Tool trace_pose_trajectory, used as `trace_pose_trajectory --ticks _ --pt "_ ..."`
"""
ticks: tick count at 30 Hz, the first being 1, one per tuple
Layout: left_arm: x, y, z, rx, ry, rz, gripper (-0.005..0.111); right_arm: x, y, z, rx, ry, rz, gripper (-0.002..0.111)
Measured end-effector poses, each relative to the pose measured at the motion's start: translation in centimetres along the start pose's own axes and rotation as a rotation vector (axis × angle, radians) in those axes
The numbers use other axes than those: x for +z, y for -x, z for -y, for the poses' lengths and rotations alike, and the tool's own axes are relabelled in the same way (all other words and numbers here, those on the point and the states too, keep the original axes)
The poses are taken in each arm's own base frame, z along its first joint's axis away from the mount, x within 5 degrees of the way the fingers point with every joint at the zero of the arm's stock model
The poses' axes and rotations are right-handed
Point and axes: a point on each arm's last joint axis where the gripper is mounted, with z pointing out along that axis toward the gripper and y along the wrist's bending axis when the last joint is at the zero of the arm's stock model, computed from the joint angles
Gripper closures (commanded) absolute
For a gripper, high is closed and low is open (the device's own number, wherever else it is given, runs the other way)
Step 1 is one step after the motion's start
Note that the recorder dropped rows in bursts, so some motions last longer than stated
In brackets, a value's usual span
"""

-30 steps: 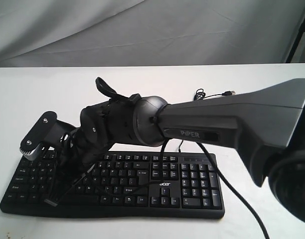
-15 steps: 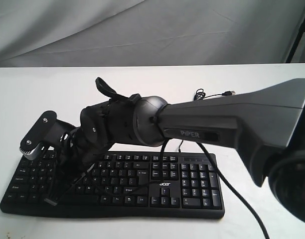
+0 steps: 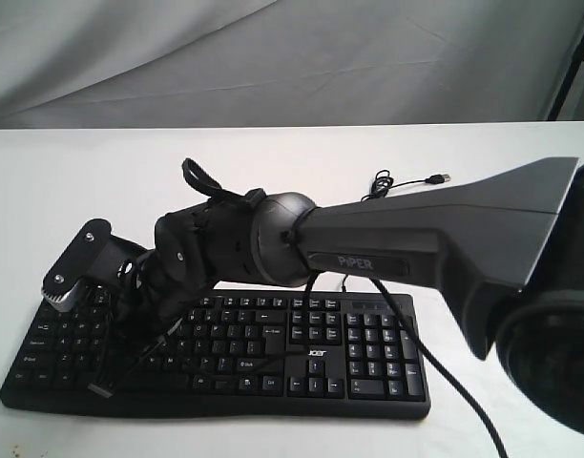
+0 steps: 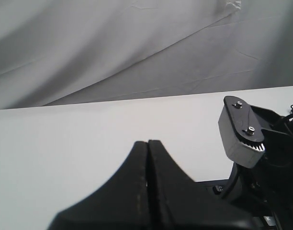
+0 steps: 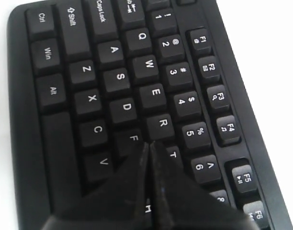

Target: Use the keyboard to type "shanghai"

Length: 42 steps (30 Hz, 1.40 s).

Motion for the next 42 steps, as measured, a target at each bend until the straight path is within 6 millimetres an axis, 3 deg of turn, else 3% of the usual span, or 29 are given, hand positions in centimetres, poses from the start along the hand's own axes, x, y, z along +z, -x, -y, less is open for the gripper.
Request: trace_pose_trajectory --ticks 21,28,42 --pt "0.0 0.0 0.0 0.000 0.000 0.000 0.107 0.6 -0.3 -0.1 0.011 0.008 -0.011 0.108" --pt "0.0 0.0 0.0 0.000 0.000 0.000 0.107 -0.8 0.3 0.1 -0.002 0.004 -0.002 0.108" --pt "0.0 0.0 0.0 0.000 0.000 0.000 0.107 -0.7 -0.6 0.4 0.015 0.006 -0.052 0.108"
